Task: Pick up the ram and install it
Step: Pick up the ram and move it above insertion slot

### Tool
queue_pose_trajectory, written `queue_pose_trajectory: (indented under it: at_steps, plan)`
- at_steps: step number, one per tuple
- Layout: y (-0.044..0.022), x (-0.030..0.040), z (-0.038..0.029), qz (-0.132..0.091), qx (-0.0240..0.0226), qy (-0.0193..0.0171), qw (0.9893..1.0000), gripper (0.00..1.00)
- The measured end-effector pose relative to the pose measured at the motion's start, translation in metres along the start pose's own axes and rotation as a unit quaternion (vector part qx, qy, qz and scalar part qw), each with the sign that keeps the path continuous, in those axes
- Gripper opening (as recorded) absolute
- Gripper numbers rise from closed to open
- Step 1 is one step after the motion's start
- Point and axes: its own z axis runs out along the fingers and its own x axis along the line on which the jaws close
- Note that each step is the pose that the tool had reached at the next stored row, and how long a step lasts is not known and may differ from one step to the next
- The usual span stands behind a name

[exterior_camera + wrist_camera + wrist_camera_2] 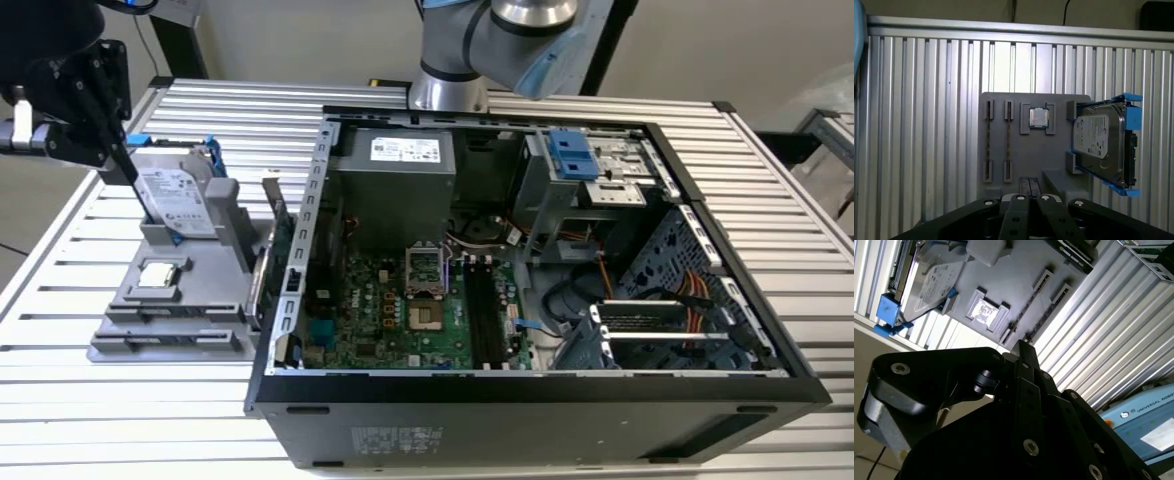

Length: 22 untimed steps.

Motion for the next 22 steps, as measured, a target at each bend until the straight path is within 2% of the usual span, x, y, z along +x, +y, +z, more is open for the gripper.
queue_pose_trajectory:
  at_steps: [3,4,22]
  plan:
    - [0.0,0.0,0.0,-0.001,0.0,0.0,1.0,0.0]
    - [0.0,0.0,0.0,-0.001,-0.0001,0.0,1.0,1.0]
    - [0.0,0.0,0.0,-0.006,-0.0004,0.0003,1.0,1.0]
